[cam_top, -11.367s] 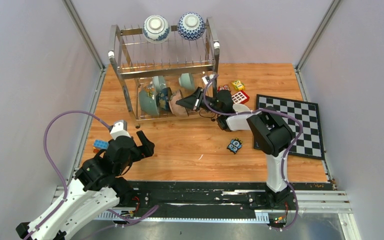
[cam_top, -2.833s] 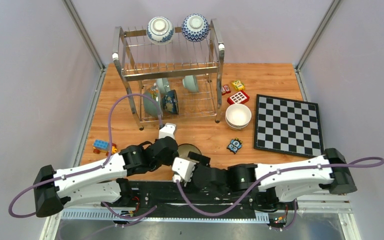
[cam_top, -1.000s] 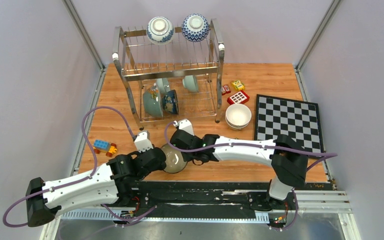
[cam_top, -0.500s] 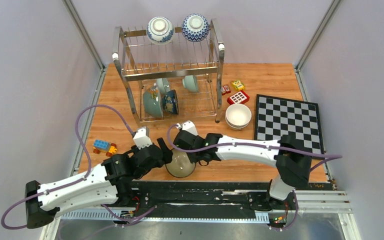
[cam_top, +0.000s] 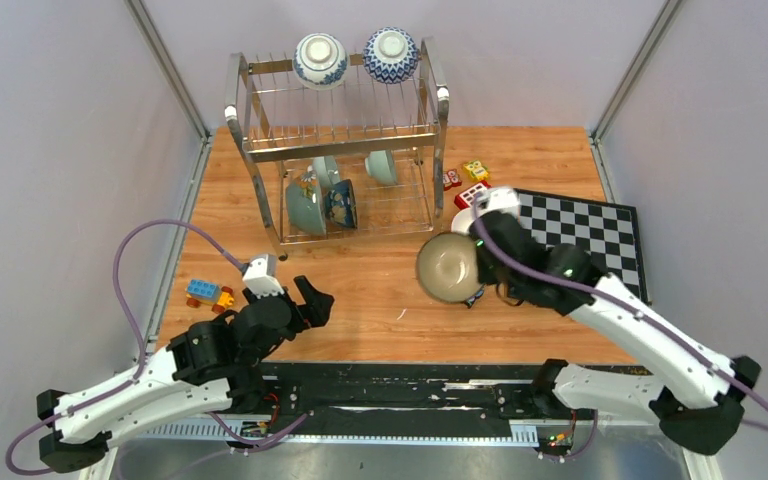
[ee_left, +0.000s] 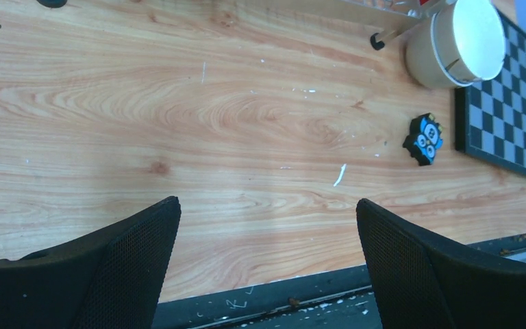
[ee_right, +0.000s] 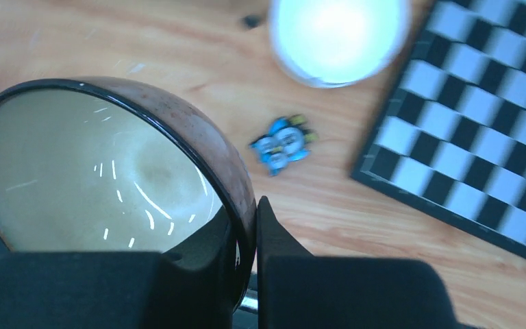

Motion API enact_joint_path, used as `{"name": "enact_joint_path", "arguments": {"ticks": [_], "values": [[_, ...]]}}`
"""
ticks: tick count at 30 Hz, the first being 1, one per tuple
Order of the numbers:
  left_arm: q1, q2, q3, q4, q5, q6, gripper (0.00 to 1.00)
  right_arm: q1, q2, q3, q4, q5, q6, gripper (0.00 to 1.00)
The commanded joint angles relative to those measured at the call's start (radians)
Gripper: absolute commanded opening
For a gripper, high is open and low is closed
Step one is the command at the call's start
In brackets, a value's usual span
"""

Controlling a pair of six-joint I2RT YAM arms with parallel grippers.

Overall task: Unload the bowls from the dish rack
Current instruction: Place the bowl at the center of the board.

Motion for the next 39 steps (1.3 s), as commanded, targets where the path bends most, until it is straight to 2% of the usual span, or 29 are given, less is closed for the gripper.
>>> {"name": "enact_joint_path", "arguments": {"ticks": [1,4,8,12,15,18,22,28,32,39], "values": [[-0.006,-0.019,-0.065,0.055,0.0,0.024,1.0,-0.265,-0.085,0.096,-0.061,0.039,-0.034,0.03],[-0.006,0.007,-0.07,0.07,0.017,0.026,1.0,-0.474,-0.083,0.128,0.005,-0.048,-0.028,0.03],[-0.006,0.041,-0.06,0.076,0.031,0.036,1.0,-0.774,0.014,0.147,0.118,-0.229,0.079,0.03],[-0.006,0.045,-0.086,0.123,0.055,0.036,1.0,-0.94,0.156,0.142,0.267,-0.275,0.197,0.03],[-0.006,0.04,-0.106,0.151,0.079,0.027,1.0,-0.987,0.281,0.183,0.347,-0.261,0.212,0.03],[-0.006,0.035,-0.116,0.157,0.1,0.009,1.0,-1.019,0.435,0.275,0.373,-0.263,0.159,0.03],[-0.006,0.043,-0.118,0.159,0.104,0.014,1.0,-1.069,0.584,0.348,0.466,-0.344,0.154,0.03],[-0.006,0.065,-0.043,0.004,-0.01,-0.008,1.0,-1.082,0.831,0.498,0.563,-0.427,0.102,0.03],[-0.006,0.027,-0.032,-0.059,-0.046,-0.025,0.99,-1.089,0.935,0.561,0.619,-0.497,0.101,0.03],[-0.006,-0.022,-0.022,-0.149,-0.085,-0.095,0.98,-1.089,1.073,0.695,0.607,-0.527,0.11,0.03]]}}
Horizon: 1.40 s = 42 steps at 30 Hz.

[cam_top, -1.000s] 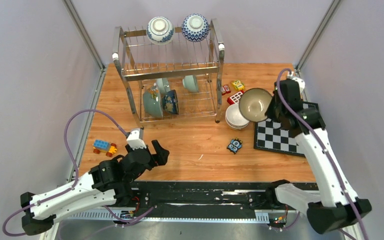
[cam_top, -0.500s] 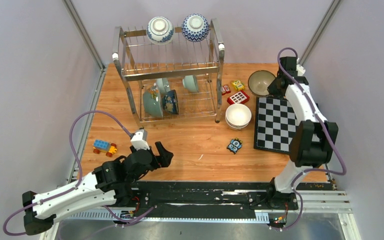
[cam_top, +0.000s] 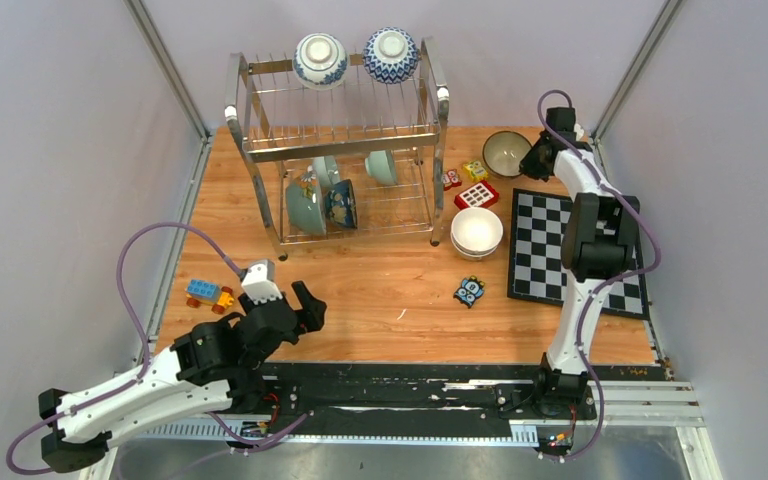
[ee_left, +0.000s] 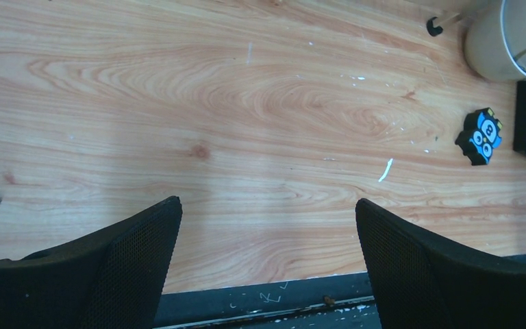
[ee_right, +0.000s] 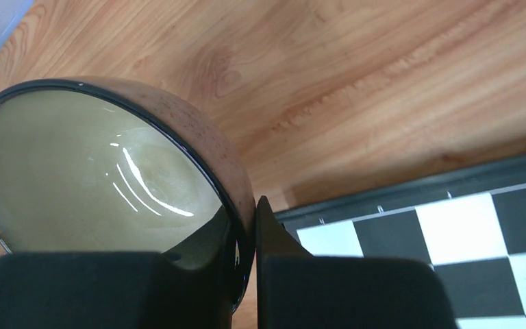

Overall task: Unload the bowls from the dish rack
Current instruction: Place the bowl at the center of the board.

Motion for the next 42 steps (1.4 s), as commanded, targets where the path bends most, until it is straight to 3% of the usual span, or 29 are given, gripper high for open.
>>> {"name": "enact_joint_path", "arguments": {"ticks": [1,29,39,42], "values": [[-0.006,-0.018,0.032,-0.089,-0.063,-0.067,0.98,-0.011,0.035,0.135,0.074,-0.061,0.019,0.03],[-0.006,0.009,0.027,-0.086,-0.042,-0.1,0.96,-0.015,0.119,0.113,-0.008,-0.047,-0.002,0.03],[-0.006,0.023,0.019,-0.082,-0.02,-0.114,0.96,-0.026,0.124,0.092,-0.026,-0.057,-0.019,0.13],[-0.006,0.023,0.016,-0.083,-0.017,-0.119,0.96,-0.033,0.121,0.082,-0.029,-0.047,-0.019,0.11]]}}
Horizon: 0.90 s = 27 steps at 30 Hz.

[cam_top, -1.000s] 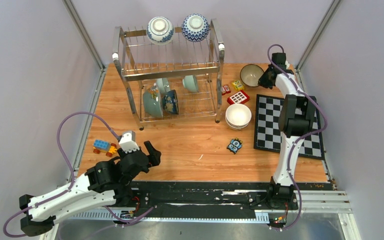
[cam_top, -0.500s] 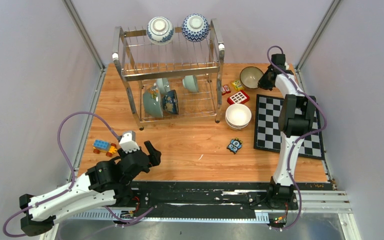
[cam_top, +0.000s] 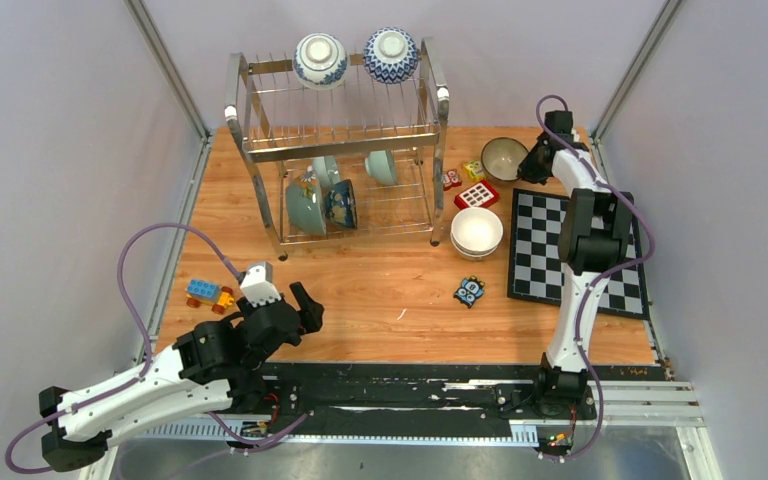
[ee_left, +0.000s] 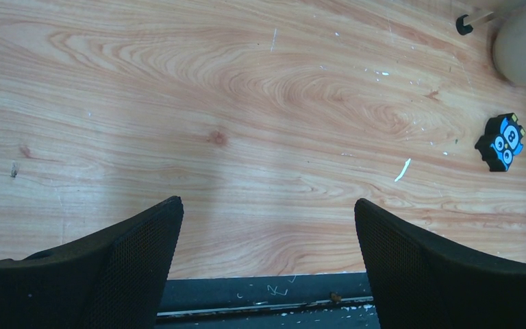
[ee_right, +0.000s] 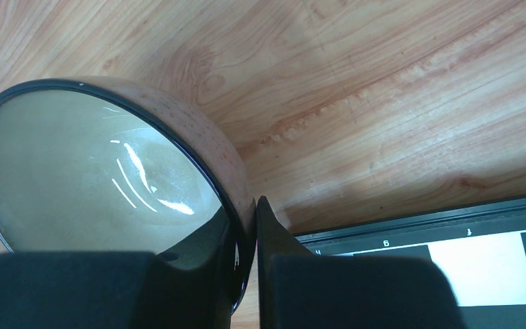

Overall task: Unload the bowls from the dish rack
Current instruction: Place the bowl at the center of the board.

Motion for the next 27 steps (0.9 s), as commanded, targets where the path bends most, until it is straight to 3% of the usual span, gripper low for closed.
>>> {"name": "enact_joint_path", "arguments": {"ticks": [1,4,15,27], "values": [[-0.006,0.006,0.013,0.0,-0.006,-0.027,0.96,-0.024,-0.004,-0.02,0.01,-0.008,-0.006,0.08],[-0.006,0.006,0.012,-0.003,-0.003,-0.032,0.96,-0.033,-0.006,-0.023,0.009,-0.01,-0.011,0.06],[-0.006,0.016,0.008,0.014,-0.005,-0.034,0.96,-0.061,0.002,0.027,-0.022,-0.013,-0.021,0.15],[-0.006,0.055,0.018,0.035,-0.004,-0.023,0.96,-0.062,0.024,0.041,-0.021,-0.063,-0.022,0.47]]}}
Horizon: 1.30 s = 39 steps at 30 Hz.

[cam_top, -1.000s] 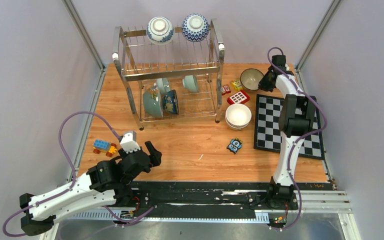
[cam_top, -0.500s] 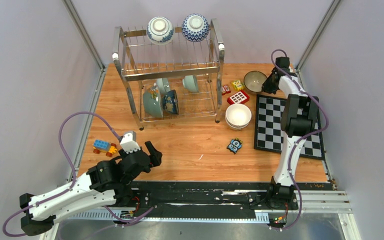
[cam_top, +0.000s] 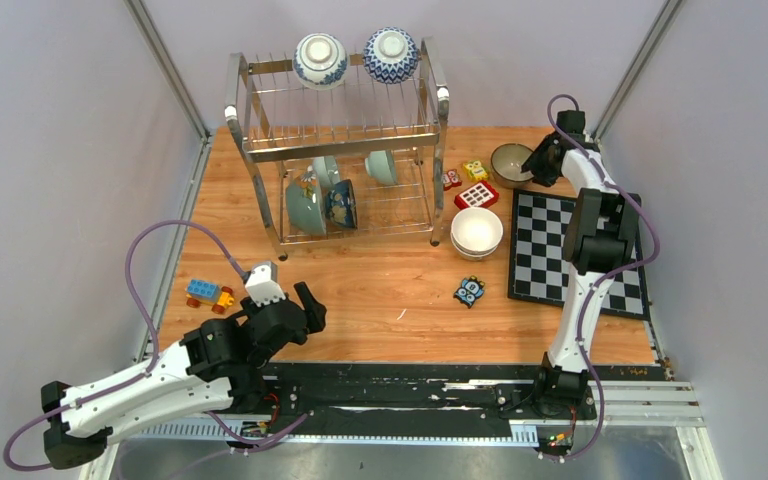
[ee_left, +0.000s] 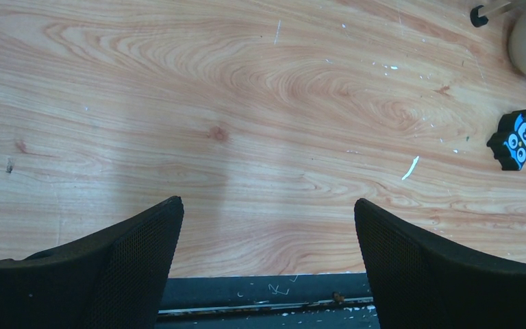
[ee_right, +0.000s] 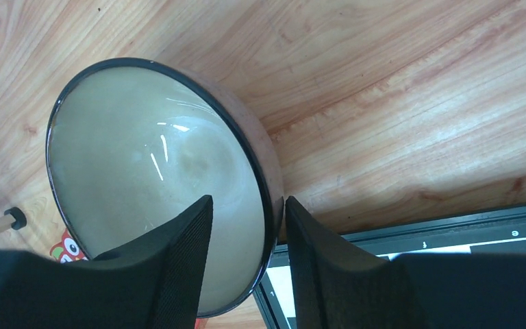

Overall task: Unload the bowls from the dish rack
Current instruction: Place the bowl at the center of the board, then pick up the bowl from the dish rack.

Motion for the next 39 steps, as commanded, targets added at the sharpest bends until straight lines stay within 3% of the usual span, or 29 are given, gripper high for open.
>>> {"name": "enact_joint_path", "arguments": {"ticks": [1,6,13,21,25,30,35,39], "values": [[-0.006,-0.001,0.018,0.02,-0.014,-0.005,0.96,-0.012,0.017,0.031,-0.014,-0.026,-0.002,0.48],[-0.006,-0.012,0.018,0.02,-0.017,-0.004,0.96,-0.012,-0.005,0.036,-0.015,-0.027,0.002,0.56],[-0.006,-0.044,0.024,0.022,-0.017,0.02,0.97,-0.017,-0.102,0.048,-0.017,-0.024,0.06,0.75],[-0.006,-0.068,0.065,0.05,-0.031,0.126,1.0,0.029,-0.346,0.06,0.022,-0.045,0.104,0.77],[-0.006,-0.073,0.07,0.093,-0.075,0.182,1.0,0.07,-0.567,-0.082,0.072,-0.044,0.107,0.76],[-0.006,-0.084,0.067,0.164,-0.116,0.234,1.0,0.126,-0.956,-0.459,0.227,-0.079,0.116,0.74],[-0.006,-0.073,0.077,0.248,-0.126,0.331,1.0,0.393,-1.259,-0.643,0.179,-0.013,-0.051,0.72],[-0.006,-0.066,0.068,0.366,-0.15,0.378,1.0,0.676,-1.368,-0.741,0.104,0.019,-0.156,0.7]]}}
